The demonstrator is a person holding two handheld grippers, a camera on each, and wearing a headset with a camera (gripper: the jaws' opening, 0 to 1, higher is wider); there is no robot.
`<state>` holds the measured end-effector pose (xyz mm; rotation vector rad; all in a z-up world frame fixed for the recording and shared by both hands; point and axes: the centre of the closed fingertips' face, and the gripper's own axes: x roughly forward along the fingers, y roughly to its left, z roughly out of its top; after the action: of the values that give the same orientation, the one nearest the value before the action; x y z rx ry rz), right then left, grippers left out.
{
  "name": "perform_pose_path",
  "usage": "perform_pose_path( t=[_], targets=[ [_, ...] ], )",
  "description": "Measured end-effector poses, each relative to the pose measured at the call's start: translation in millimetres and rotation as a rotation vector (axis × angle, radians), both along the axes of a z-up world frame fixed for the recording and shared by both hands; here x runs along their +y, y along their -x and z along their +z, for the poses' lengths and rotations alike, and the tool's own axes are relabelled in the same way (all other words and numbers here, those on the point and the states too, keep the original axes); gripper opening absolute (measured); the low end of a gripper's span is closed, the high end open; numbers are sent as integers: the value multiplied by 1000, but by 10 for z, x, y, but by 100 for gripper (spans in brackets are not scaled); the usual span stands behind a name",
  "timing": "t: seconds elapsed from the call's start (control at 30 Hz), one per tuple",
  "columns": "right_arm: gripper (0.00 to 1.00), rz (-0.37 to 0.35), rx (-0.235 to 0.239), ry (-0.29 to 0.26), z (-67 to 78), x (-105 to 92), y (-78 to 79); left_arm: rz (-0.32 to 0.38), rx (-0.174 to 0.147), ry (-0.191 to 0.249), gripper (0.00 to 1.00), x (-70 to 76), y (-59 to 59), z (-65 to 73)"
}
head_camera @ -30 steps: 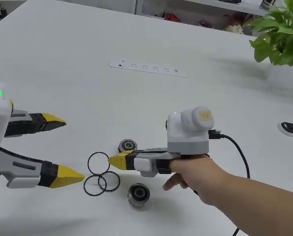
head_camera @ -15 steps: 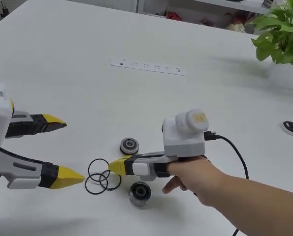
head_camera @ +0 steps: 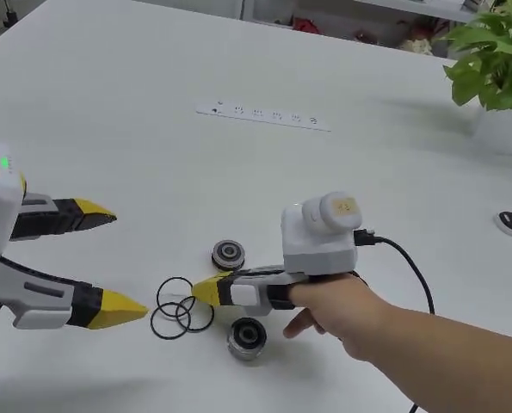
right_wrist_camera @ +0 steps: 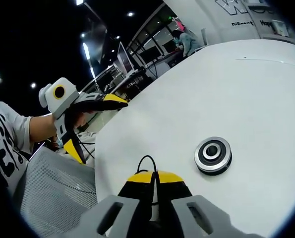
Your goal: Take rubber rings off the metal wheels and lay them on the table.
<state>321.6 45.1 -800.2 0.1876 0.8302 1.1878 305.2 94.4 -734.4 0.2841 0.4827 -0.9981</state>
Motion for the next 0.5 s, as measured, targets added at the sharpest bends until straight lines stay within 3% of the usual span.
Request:
perform_pose_path(
  t=[0.5],
  targets=[
    [3,-7,-17,11,-10,-8,-16,-7,11,-5,74,-13,36,-22]
  ],
)
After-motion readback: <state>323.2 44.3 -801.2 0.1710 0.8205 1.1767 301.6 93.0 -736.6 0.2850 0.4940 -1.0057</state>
